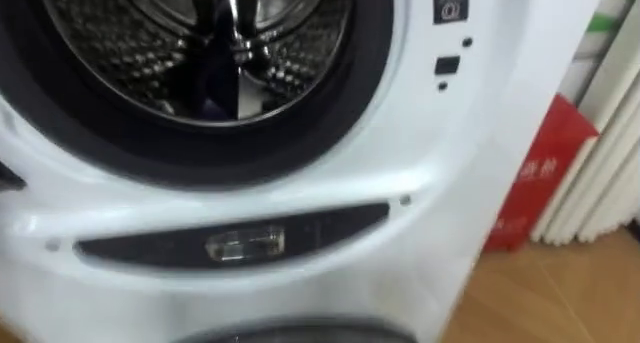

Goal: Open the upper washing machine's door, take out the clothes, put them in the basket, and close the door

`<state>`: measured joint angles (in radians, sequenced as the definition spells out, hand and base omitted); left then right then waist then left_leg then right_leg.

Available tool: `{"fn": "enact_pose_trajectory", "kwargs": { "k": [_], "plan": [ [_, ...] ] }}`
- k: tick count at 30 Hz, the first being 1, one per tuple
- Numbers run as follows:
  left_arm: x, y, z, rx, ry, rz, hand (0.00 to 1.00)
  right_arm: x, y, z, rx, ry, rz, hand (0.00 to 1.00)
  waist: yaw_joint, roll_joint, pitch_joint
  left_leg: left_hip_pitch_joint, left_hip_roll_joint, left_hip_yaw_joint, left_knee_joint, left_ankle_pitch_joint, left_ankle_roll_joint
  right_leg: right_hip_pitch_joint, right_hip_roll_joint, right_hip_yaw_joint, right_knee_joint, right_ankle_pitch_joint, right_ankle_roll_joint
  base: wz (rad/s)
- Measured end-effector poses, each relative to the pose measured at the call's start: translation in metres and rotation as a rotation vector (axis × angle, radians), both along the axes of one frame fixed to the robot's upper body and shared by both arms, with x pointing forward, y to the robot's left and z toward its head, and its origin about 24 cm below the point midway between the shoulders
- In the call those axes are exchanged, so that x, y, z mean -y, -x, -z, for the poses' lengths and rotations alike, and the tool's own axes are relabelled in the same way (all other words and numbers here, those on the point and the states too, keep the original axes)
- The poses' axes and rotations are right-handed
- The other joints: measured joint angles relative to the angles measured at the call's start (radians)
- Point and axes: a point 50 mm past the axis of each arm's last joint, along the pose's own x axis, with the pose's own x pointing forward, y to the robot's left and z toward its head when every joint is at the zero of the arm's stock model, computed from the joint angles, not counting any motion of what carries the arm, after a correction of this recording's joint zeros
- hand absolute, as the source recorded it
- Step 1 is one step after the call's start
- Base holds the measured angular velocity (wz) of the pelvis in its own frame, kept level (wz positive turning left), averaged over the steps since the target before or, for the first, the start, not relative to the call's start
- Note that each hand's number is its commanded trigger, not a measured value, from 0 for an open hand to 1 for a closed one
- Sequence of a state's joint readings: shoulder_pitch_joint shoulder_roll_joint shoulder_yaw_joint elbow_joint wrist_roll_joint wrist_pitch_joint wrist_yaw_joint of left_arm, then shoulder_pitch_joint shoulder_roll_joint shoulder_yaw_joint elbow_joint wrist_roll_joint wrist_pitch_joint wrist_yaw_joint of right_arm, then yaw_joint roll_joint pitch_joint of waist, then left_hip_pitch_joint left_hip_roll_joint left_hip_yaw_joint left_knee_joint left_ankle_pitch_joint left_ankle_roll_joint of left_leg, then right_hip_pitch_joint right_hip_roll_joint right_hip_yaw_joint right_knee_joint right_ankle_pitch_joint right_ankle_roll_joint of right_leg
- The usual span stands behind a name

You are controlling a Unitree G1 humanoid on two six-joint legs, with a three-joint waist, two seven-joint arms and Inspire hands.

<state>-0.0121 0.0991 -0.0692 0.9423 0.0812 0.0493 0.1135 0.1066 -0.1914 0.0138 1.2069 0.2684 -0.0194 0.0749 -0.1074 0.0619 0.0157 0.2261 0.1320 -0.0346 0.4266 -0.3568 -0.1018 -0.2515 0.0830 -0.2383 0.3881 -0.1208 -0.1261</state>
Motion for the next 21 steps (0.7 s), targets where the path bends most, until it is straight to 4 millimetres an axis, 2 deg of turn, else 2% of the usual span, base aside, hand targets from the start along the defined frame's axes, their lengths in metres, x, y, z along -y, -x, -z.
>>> {"fn": "enact_pose_trajectory", "kwargs": {
  "k": [1, 2, 3, 4, 5, 6, 7, 8, 9, 10, 11, 12, 13, 15, 16, 18, 20, 21],
  "plan": [
    [0.003, -0.005, -0.002, 0.012, -0.002, 0.025, 0.00, -0.001, -0.003, 0.000, 0.006, -0.006, -0.006, 0.00, -0.002, -0.008, 0.0038, 0.010, -0.007, 0.003, -0.083, -0.029, 0.009, -0.037, -0.010, 0.001, 0.009, 0.023, 0.005, 0.00],
    [0.005, -0.007, -0.002, 0.014, -0.003, 0.039, 0.00, -0.001, -0.003, 0.000, 0.006, -0.005, -0.009, 0.00, -0.005, -0.009, 0.0045, 0.011, -0.010, 0.005, -0.122, -0.040, 0.016, -0.052, -0.015, 0.000, 0.007, 0.038, 0.010, 0.10],
    [0.009, -0.009, -0.002, 0.013, 0.000, 0.064, 0.00, -0.002, -0.002, 0.000, -0.002, -0.008, -0.009, 0.00, -0.006, -0.009, 0.0042, 0.012, -0.023, 0.009, -0.188, -0.052, 0.040, -0.073, -0.028, -0.009, -0.008, 0.073, 0.020, 0.23],
    [0.012, -0.008, 0.001, -0.006, -0.001, 0.083, 0.00, -0.003, 0.001, 0.001, -0.018, -0.012, -0.005, 0.00, -0.009, -0.017, 0.0044, 0.003, -0.045, 0.026, -0.222, -0.053, 0.076, -0.076, -0.040, -0.005, -0.040, 0.123, 0.034, 0.19],
    [0.012, -0.005, 0.002, -0.020, -0.003, 0.086, 0.00, -0.003, 0.002, 0.001, -0.022, -0.015, -0.005, 0.00, -0.012, -0.029, 0.0026, -0.007, -0.062, 0.038, -0.225, -0.045, 0.100, -0.076, -0.050, 0.004, -0.064, 0.151, 0.040, -0.03],
    [0.010, 0.002, 0.006, -0.053, -0.005, 0.080, 0.00, -0.004, 0.005, 0.002, -0.025, -0.023, 0.006, 0.00, -0.010, -0.051, -0.0029, -0.030, -0.090, 0.063, -0.221, -0.027, 0.130, -0.064, -0.065, 0.035, -0.134, 0.217, 0.055, -0.18],
    [0.009, 0.010, 0.010, -0.085, -0.008, 0.077, 0.00, -0.004, 0.004, 0.002, -0.020, -0.026, 0.018, 0.00, -0.007, -0.064, -0.0081, -0.046, -0.115, 0.092, -0.218, -0.015, 0.151, -0.042, -0.076, 0.056, -0.209, 0.281, 0.081, -0.12],
    [0.008, 0.014, 0.012, -0.103, -0.010, 0.077, 0.00, -0.005, 0.007, 0.002, -0.026, -0.029, 0.026, 0.00, -0.009, -0.065, -0.0075, -0.059, -0.122, 0.114, -0.211, -0.011, 0.159, -0.036, -0.085, 0.067, -0.223, 0.296, 0.096, 0.24],
    [0.007, 0.020, 0.015, -0.131, -0.009, 0.076, 0.00, -0.006, 0.014, 0.003, -0.035, -0.037, 0.058, 0.00, -0.027, -0.064, -0.0095, -0.081, -0.116, 0.147, -0.187, -0.009, 0.163, -0.029, -0.098, 0.077, -0.169, 0.258, 0.107, 0.52],
    [0.008, 0.023, 0.016, -0.139, -0.003, 0.073, 0.00, -0.006, 0.022, 0.004, -0.053, -0.044, 0.087, 0.00, -0.029, -0.062, -0.0097, -0.091, -0.104, 0.185, -0.191, 0.007, 0.161, -0.019, -0.115, 0.072, -0.069, 0.172, 0.121, 0.53],
    [0.008, 0.023, 0.016, -0.140, -0.002, 0.073, 0.00, -0.005, 0.024, 0.004, -0.057, -0.045, 0.102, 0.00, -0.028, -0.056, -0.0117, -0.093, -0.101, 0.201, -0.198, 0.017, 0.159, -0.007, -0.120, 0.072, -0.024, 0.130, 0.127, 0.34],
    [0.008, 0.026, 0.017, -0.148, -0.004, 0.070, 0.00, -0.004, 0.026, 0.004, -0.063, -0.041, 0.111, 0.00, -0.023, -0.059, -0.0098, -0.089, -0.101, 0.220, -0.221, 0.040, 0.161, 0.026, -0.129, 0.074, 0.043, 0.056, 0.134, 0.04],
    [0.004, 0.031, 0.018, -0.161, -0.008, 0.063, 0.00, -0.003, 0.026, 0.003, -0.063, -0.033, 0.109, 0.00, -0.015, -0.063, -0.0066, -0.087, -0.101, 0.229, -0.234, 0.052, 0.163, 0.067, -0.140, 0.074, 0.086, 0.004, 0.145, -0.09],
    [-0.003, 0.043, 0.020, -0.184, -0.016, 0.034, 0.00, -0.004, 0.028, 0.004, -0.069, -0.029, 0.106, 0.00, 0.000, -0.070, -0.0074, -0.079, -0.103, 0.256, -0.241, 0.059, 0.161, 0.144, -0.153, 0.074, 0.103, -0.055, 0.153, -0.41],
    [-0.009, 0.052, 0.022, -0.203, -0.020, 0.006, 0.00, -0.006, 0.031, 0.004, -0.076, -0.034, 0.105, 0.00, 0.012, -0.081, -0.0095, -0.074, -0.106, 0.275, -0.241, 0.059, 0.158, 0.187, -0.151, 0.075, 0.069, -0.080, 0.156, -0.55],
    [-0.013, 0.059, 0.023, -0.222, -0.024, -0.018, 0.00, -0.009, 0.031, 0.005, -0.074, -0.041, 0.099, 0.00, 0.023, -0.098, -0.0093, -0.075, -0.111, 0.294, -0.240, 0.060, 0.151, 0.213, -0.141, 0.071, -0.015, -0.082, 0.154, -0.51],
    [-0.014, 0.065, 0.024, -0.235, -0.022, -0.028, 0.00, -0.009, 0.031, 0.005, -0.073, -0.043, 0.094, 0.00, 0.033, -0.090, -0.0129, -0.078, -0.109, 0.305, -0.242, 0.062, 0.147, 0.228, -0.128, 0.077, -0.078, -0.069, 0.145, -0.36],
    [-0.016, 0.069, 0.024, -0.237, -0.007, -0.068, 0.00, -0.010, 0.032, 0.005, -0.076, -0.046, 0.096, 0.00, 0.034, -0.090, -0.0118, -0.071, -0.105, 0.314, -0.253, 0.065, 0.143, 0.231, -0.116, 0.093, -0.102, -0.058, 0.144, -0.33]
  ]
}}
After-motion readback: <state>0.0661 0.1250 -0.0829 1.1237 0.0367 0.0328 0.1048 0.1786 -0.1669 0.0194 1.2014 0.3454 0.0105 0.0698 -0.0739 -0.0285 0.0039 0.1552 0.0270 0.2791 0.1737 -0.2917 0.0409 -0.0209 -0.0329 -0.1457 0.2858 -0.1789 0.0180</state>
